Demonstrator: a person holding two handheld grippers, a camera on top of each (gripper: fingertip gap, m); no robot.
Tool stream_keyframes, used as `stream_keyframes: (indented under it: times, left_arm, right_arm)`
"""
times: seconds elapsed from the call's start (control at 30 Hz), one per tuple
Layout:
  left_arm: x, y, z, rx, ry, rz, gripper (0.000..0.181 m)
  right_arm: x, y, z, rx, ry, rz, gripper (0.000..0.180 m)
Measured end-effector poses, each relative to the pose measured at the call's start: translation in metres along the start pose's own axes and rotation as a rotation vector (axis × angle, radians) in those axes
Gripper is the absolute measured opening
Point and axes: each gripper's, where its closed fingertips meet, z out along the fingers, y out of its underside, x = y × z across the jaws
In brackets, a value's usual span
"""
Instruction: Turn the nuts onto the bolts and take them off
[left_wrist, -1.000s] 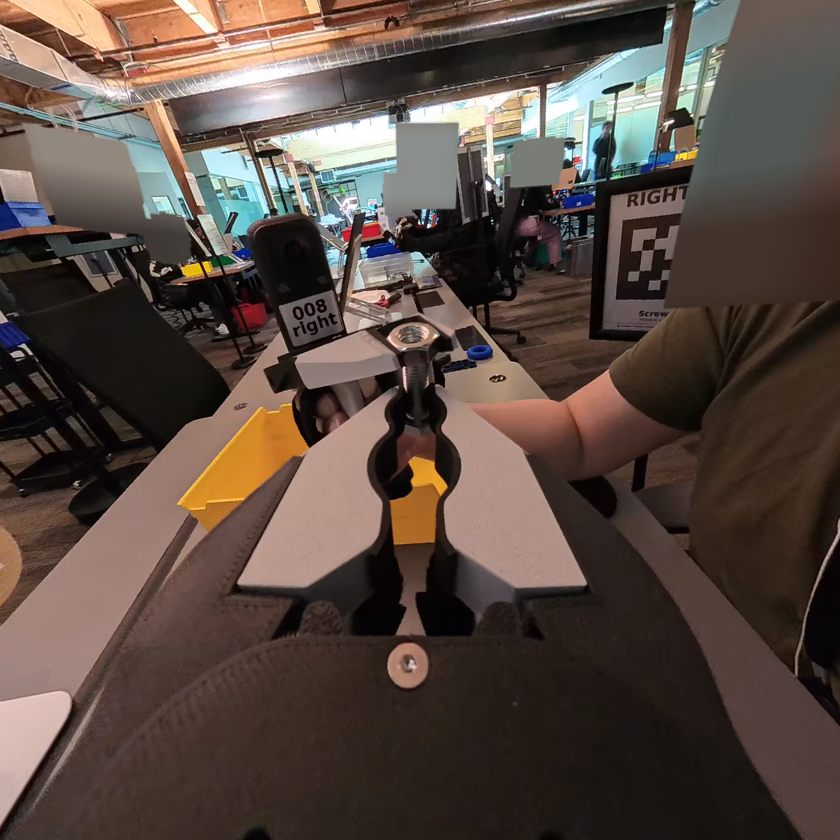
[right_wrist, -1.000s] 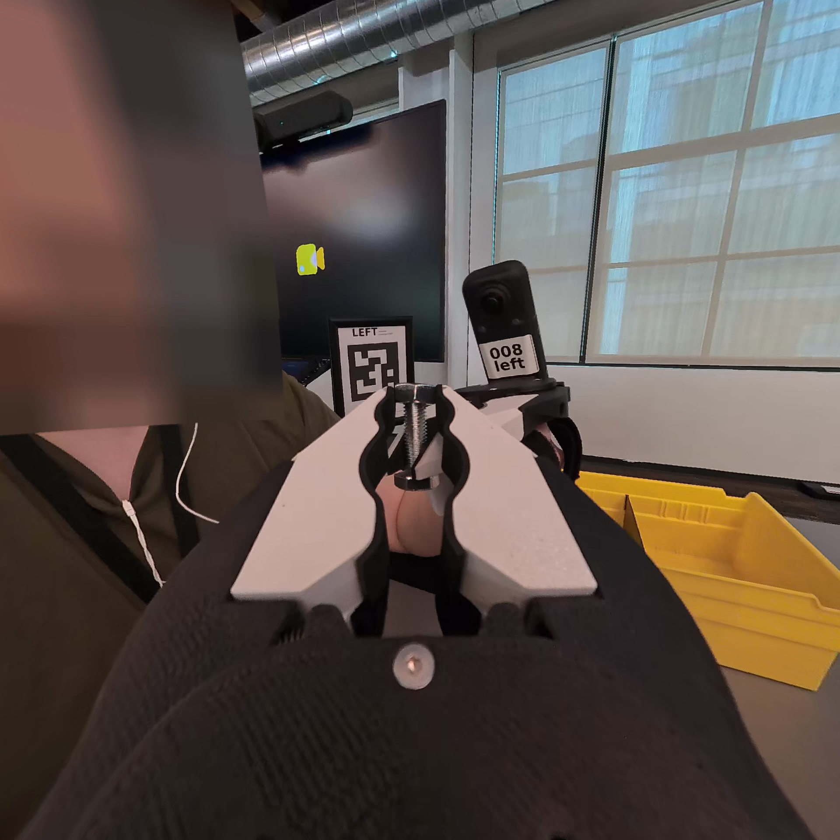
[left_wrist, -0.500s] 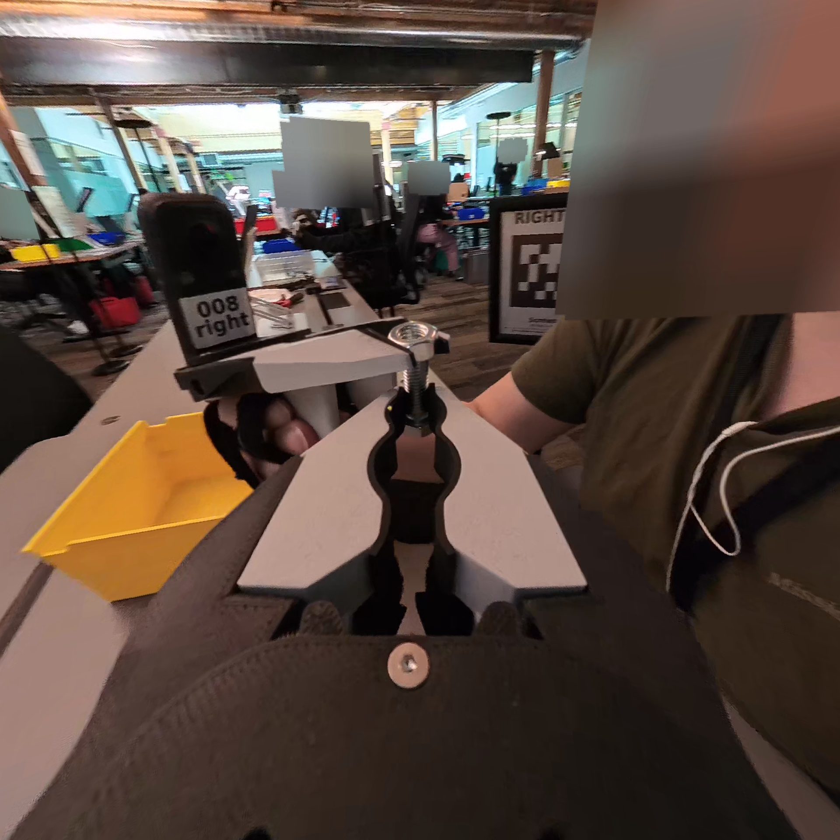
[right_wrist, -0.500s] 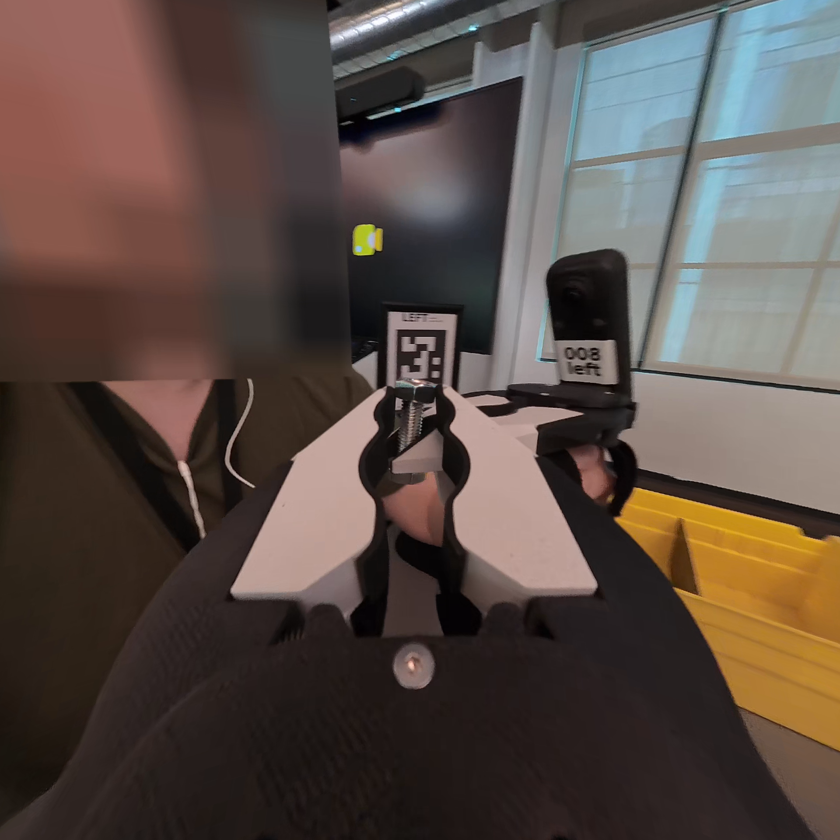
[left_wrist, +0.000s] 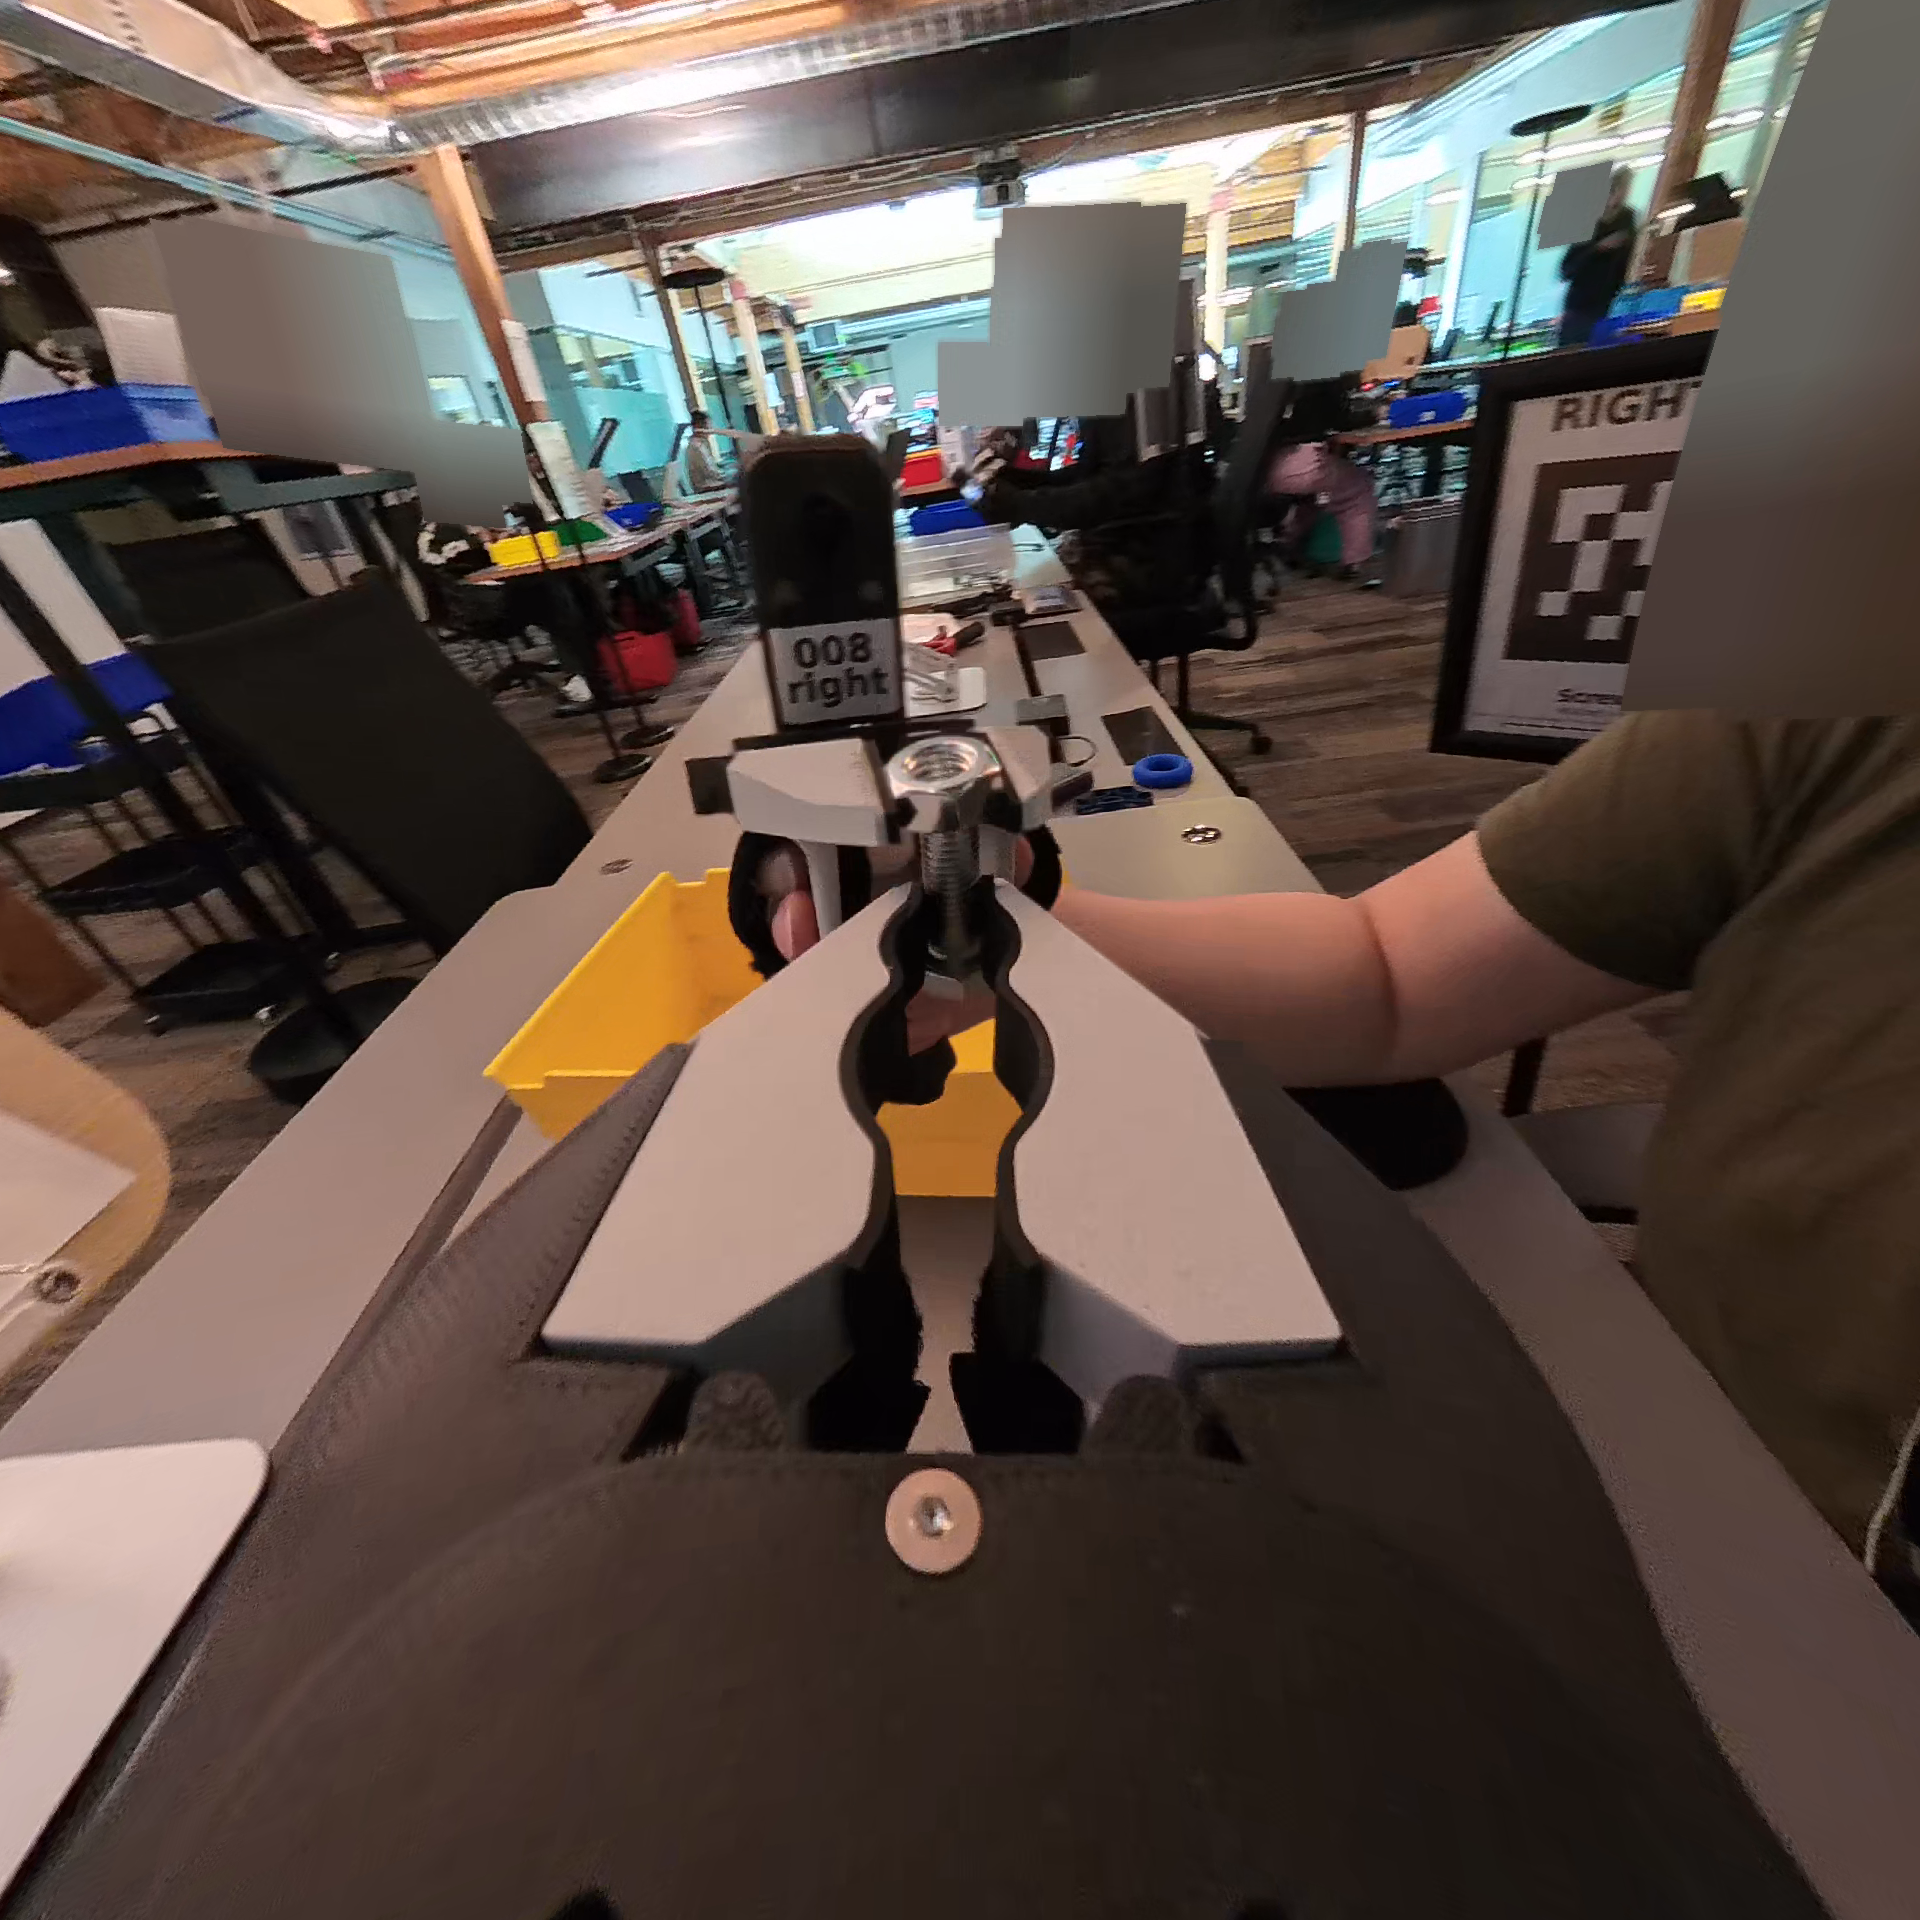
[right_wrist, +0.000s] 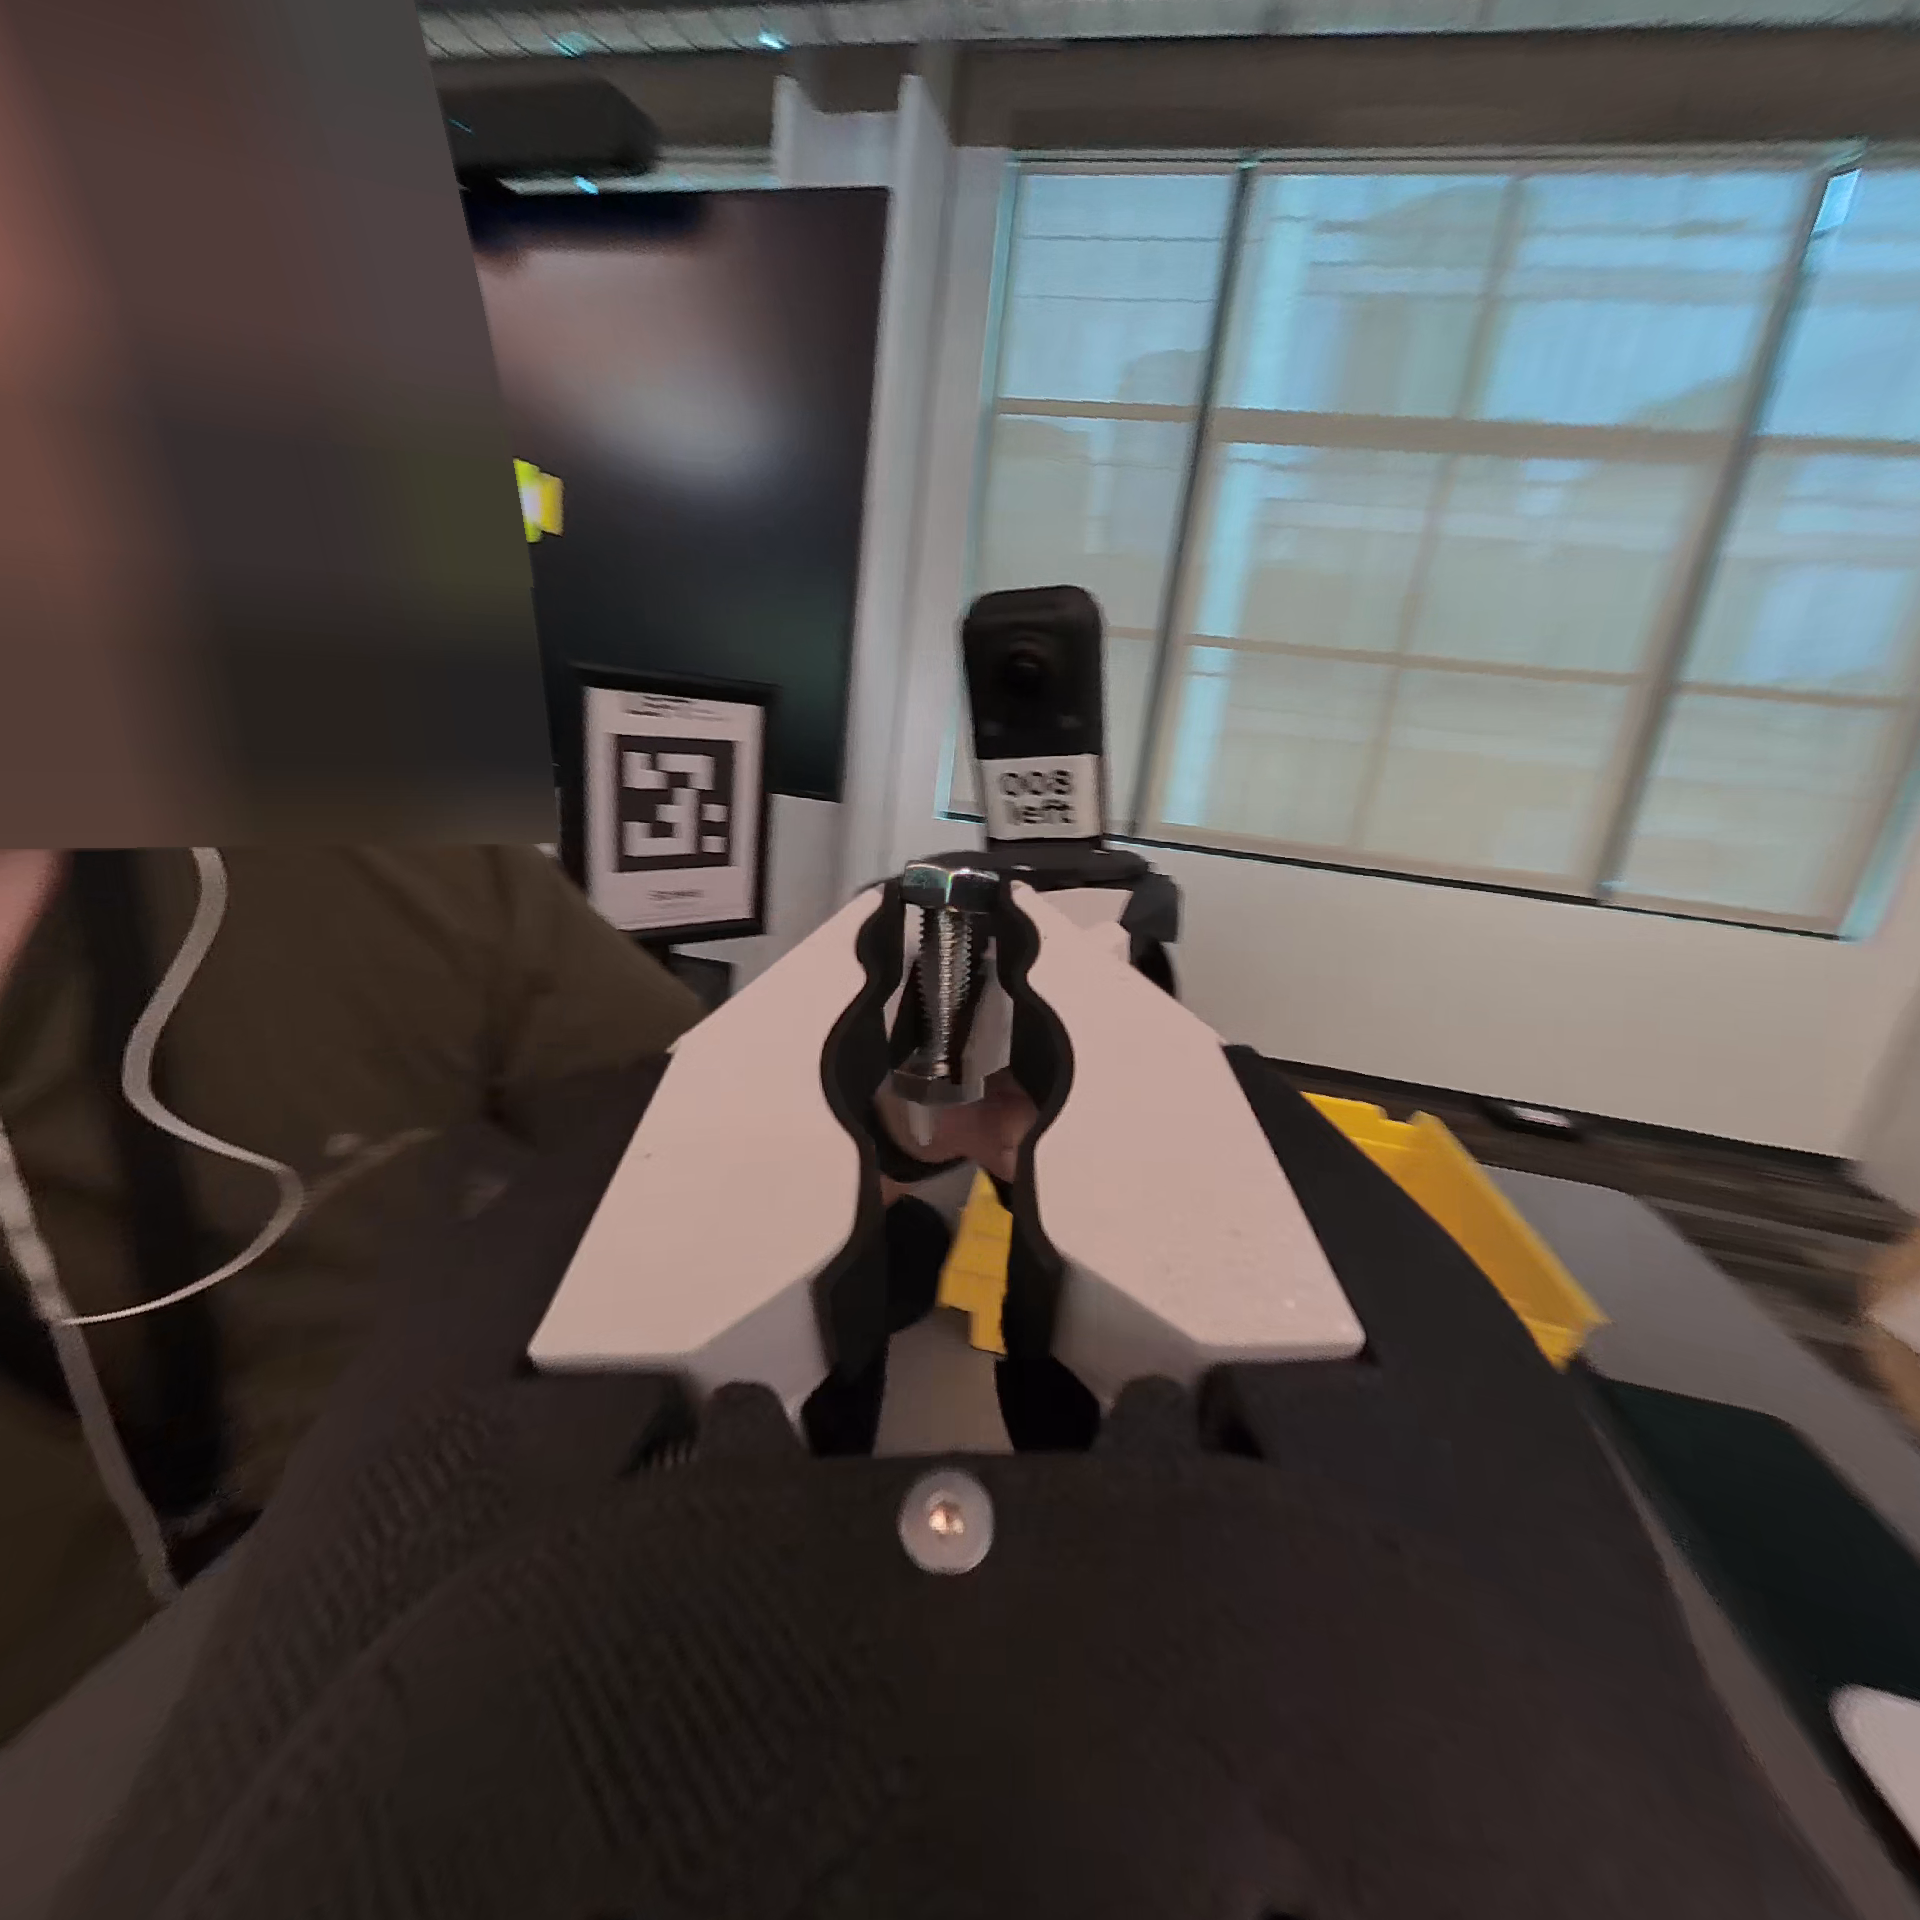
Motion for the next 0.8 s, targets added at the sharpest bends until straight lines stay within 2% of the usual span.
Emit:
stream_keyframes:
  times: [0.33,0.57,0.8]
  left_arm:
    - [-0.034,0.013,-0.004,-0.075,-0.220,0.027,0.008]
    - [-0.041,0.020,-0.006,-0.139,-0.271,0.049,0.007]
    - [-0.039,0.021,-0.006,-0.144,-0.246,0.039,0.007]
  right_arm:
    - [0.029,0.008,-0.009,-0.020,0.179,-0.083,0.017]
    - [0.035,0.014,-0.012,-0.035,0.196,-0.073,0.016]
    - [0.032,0.015,-0.014,-0.054,0.168,-0.059,0.016]
